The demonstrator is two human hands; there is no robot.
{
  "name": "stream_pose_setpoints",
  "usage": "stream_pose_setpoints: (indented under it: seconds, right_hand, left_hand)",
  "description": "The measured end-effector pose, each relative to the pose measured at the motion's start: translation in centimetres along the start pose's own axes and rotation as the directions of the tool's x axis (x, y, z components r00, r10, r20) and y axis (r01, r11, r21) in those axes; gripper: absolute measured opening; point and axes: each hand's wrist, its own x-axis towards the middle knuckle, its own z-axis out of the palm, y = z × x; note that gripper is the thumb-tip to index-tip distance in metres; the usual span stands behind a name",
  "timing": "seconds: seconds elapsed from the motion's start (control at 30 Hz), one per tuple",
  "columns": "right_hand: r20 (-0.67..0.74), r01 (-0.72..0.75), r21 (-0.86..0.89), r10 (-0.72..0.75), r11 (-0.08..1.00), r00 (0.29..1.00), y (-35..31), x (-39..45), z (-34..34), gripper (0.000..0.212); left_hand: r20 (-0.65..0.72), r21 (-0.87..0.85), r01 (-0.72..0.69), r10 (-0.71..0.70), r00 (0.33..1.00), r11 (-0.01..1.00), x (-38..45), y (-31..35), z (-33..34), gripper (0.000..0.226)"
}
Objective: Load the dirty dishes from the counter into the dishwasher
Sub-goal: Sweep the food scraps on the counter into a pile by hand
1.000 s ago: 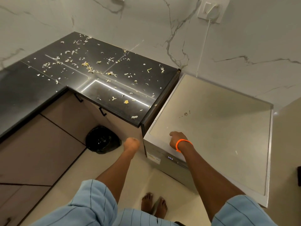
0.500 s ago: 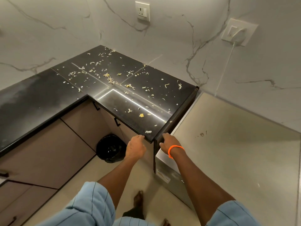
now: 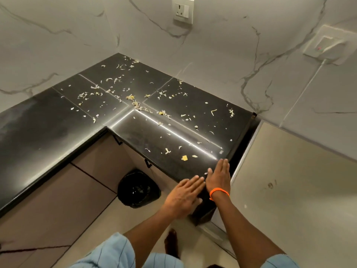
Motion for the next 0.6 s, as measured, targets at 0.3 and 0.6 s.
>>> stream_pose_setpoints:
  seconds: [0.3,0.6]
  right_hand:
    - [-0.041,-0.053,0.116,0.058,0.992,0.997,1.2,2.7,-1.0,0.028]
    - [-0.002,-0.162,0.201,0.166,0.966,0.986,3.0,6.3,-3.2,0.025]
  left_hand:
    - [0.062,0.055,-0.066,0.063,0.996,0.996,2.0,-3.8,0.7,0.066]
    - [0.011,0.088,0.117,-0.118,0.993,0.989,10.4,-5.6,-2.8,0.072]
